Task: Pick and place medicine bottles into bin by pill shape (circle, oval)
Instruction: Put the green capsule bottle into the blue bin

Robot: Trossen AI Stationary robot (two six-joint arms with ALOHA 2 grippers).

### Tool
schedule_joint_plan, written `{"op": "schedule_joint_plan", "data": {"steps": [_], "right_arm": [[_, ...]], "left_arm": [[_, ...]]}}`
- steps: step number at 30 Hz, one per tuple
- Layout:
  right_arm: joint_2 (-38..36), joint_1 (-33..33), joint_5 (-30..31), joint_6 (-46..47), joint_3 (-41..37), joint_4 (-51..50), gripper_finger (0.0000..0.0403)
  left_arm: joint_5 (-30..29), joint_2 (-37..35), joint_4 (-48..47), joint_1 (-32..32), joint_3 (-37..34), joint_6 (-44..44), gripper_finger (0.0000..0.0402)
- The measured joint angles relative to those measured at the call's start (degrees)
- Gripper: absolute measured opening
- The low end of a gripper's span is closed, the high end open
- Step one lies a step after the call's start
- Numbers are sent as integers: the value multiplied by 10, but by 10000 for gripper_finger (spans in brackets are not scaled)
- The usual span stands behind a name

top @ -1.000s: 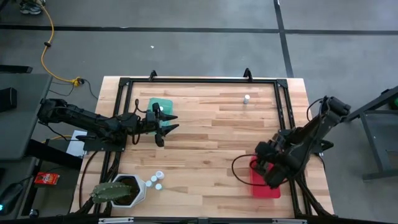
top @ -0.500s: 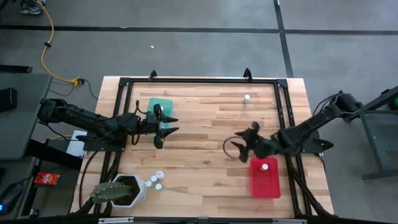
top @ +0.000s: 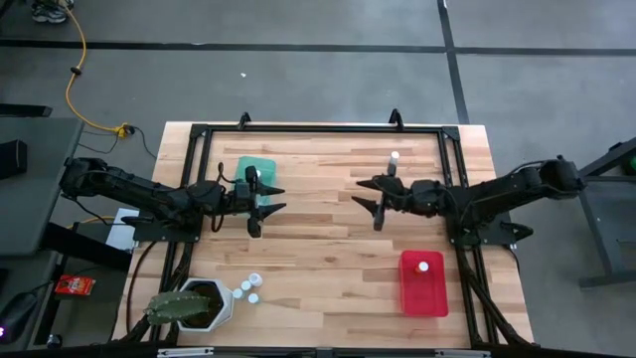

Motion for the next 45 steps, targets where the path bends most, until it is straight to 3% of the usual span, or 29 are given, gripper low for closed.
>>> {"op": "schedule_joint_plan", "data": {"steps": [9, 14, 17, 22, 26, 32, 40, 45], "right_arm": [[0, -20, 23, 30, 0, -33, 204], [0, -54, 266, 153, 0, -109, 204], [0, -100, 324, 245, 0, -200, 204], [16, -191, 322, 341, 0, -267, 204], [47, -236, 277, 361, 0, -266, 204], [114, -257, 255, 379, 0, -255, 204], [130, -270, 251, 355, 0, -238, 206], [149, -270, 247, 355, -1, -239, 228]], "left_arm": [[0, 0, 0, 0, 0, -7, 168], [0, 0, 0, 0, 0, -10, 168], [0, 0, 0, 0, 0, -20, 168], [0, 0, 0, 0, 0, -25, 168], [0, 0, 0, 0, 0, -25, 168], [-1, 0, 0, 0, 0, -25, 168], [-1, 0, 0, 0, 0, -27, 168], [0, 0, 0, 0, 0, -45, 168]]}}
